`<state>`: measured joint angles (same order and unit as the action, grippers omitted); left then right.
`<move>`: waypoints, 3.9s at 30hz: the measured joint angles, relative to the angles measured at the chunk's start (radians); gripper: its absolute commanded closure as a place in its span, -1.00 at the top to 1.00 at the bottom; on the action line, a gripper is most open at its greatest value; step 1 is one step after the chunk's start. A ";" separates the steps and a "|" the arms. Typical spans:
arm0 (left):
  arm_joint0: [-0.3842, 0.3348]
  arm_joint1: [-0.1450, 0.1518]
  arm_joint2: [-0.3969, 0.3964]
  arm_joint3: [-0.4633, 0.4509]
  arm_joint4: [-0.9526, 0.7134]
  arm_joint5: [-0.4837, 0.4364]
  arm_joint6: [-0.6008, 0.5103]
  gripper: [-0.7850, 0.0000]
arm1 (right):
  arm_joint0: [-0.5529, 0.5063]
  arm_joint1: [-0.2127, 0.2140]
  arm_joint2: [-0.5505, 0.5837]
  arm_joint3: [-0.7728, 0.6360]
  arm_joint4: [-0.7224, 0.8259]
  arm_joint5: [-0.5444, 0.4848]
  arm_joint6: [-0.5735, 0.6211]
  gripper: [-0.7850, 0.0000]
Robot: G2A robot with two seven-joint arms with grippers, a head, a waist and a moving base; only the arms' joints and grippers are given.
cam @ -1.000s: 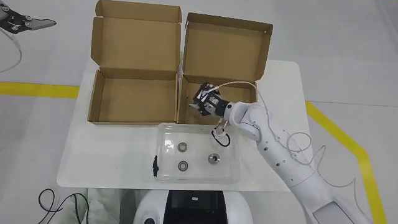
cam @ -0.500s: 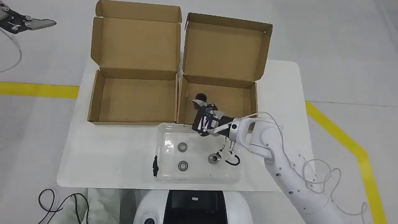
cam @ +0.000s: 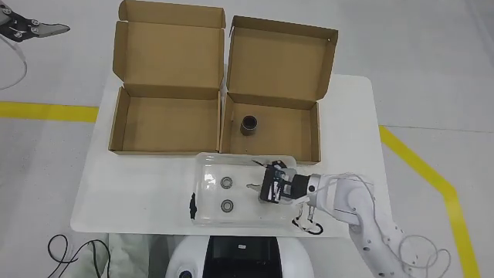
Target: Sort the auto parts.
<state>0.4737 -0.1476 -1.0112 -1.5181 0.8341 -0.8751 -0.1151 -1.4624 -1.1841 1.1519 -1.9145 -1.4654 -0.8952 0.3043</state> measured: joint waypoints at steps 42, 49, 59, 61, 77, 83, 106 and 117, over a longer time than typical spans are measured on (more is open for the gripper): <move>0.000 0.000 0.000 0.000 0.000 0.000 0.000 1.00 | 0.097 0.018 -0.167 0.136 0.247 0.121 0.558 0.00; 0.000 0.000 0.000 0.000 0.000 0.000 0.000 1.00 | 0.129 0.016 -0.203 0.154 0.265 0.158 0.606 -0.28; 0.000 0.000 0.000 0.000 0.000 0.000 0.000 1.00 | 0.147 0.020 -0.226 0.148 0.281 0.181 0.625 -1.00; 0.000 0.000 0.000 0.000 0.000 0.000 0.000 1.00 | 0.148 0.022 -0.225 0.140 0.288 0.175 0.608 -1.00; 0.000 0.000 0.000 0.000 0.000 0.000 0.000 1.00 | 0.192 0.031 -0.220 0.158 0.312 0.067 0.330 -1.00; 0.000 0.000 0.000 0.000 0.000 0.000 0.000 1.00 | 0.256 0.016 -0.240 0.196 0.325 0.058 0.151 -1.00; 0.000 0.000 0.000 0.000 0.000 0.000 0.000 1.00 | 0.452 -0.011 -0.181 0.157 0.319 0.052 -0.322 -1.00; 0.000 0.000 0.000 0.000 0.000 0.000 0.000 1.00 | 0.509 -0.011 -0.081 0.092 0.341 0.055 -0.459 -1.00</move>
<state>0.4737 -0.1476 -1.0112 -1.5181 0.8341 -0.8751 -0.1151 -0.9533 -1.1948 1.0707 -1.8220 -1.1244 -0.8402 -0.1550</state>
